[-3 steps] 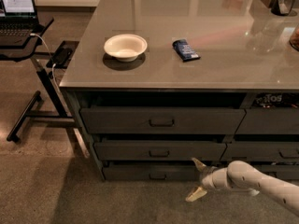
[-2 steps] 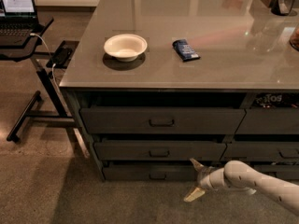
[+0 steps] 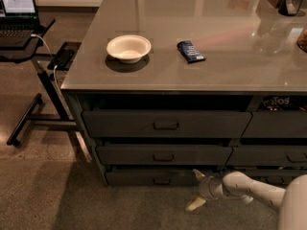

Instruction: Open bottom drawer

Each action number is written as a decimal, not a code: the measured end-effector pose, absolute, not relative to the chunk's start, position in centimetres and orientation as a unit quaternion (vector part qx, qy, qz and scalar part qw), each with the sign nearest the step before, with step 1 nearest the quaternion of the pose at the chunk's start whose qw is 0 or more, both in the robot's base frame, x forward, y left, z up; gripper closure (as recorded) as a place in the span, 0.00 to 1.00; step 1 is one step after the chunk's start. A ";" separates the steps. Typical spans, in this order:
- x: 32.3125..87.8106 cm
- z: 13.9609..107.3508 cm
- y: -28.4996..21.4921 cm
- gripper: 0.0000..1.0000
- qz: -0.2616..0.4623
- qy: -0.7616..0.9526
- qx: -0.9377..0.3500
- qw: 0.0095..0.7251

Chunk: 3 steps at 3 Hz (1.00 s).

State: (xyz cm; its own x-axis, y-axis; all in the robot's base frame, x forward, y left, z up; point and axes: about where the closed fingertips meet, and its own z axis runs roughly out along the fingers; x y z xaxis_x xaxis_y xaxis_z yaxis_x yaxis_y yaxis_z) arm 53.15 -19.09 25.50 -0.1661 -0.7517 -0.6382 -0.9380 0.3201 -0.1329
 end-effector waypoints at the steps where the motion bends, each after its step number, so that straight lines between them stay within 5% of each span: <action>1: 53.6 22.8 -19.1 0.00 0.148 0.755 -0.556 0.313; 3: 56.2 20.2 -18.7 0.00 0.139 0.748 -0.561 0.326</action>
Offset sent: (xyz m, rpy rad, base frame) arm 0.0260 -0.0007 -0.0653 0.0107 -0.0049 -0.0320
